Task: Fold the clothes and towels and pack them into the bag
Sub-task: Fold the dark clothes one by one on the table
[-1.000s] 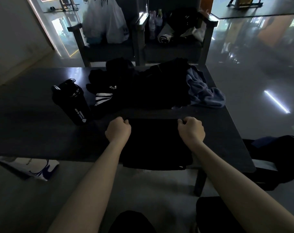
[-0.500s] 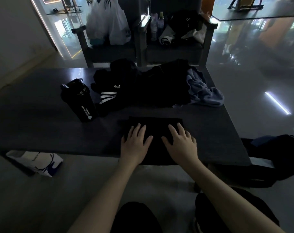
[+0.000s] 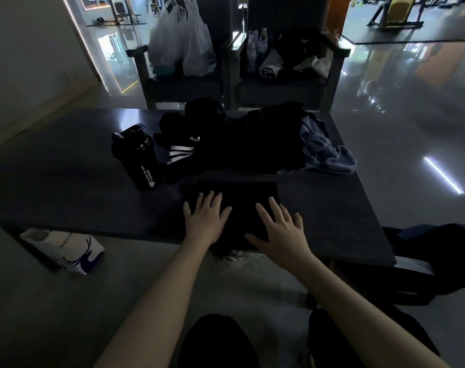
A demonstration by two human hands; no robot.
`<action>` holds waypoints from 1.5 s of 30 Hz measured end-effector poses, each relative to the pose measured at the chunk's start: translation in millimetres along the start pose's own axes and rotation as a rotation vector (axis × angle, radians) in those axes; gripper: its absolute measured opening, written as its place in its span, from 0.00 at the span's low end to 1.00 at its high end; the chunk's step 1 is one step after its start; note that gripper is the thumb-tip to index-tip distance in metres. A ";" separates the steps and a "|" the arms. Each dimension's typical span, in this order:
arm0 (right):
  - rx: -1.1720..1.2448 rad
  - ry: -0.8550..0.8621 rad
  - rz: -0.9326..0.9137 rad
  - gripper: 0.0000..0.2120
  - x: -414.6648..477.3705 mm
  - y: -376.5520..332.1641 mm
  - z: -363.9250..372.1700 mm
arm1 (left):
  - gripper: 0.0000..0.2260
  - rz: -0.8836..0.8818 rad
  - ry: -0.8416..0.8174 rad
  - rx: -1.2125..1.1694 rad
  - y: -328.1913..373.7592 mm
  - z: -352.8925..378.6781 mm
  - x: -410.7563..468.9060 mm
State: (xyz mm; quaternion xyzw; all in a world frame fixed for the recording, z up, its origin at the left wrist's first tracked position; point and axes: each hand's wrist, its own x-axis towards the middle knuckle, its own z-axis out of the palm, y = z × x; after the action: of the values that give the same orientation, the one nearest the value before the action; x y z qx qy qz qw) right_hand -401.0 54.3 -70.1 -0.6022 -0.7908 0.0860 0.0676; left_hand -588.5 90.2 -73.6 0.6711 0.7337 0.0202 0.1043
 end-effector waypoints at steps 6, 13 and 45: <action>-0.062 -0.074 -0.097 0.39 27.3 -21.3 4.5 | 0.25 -0.072 0.078 0.061 -26.0 -11.0 -0.1; 0.006 -0.085 -0.182 0.38 46.4 -58.0 14.0 | 0.27 -0.223 0.116 -0.033 -69.3 -16.1 -9.9; 0.191 -0.172 -0.273 0.31 87.8 -115.1 13.0 | 0.24 -0.236 0.064 0.063 -143.5 -39.8 -9.3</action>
State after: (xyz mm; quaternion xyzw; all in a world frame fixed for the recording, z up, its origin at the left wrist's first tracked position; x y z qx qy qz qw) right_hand -535.4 108.3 -57.5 -0.4704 -0.8564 0.2016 0.0678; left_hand -735.7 71.3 -57.9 0.5821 0.8108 0.0059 0.0613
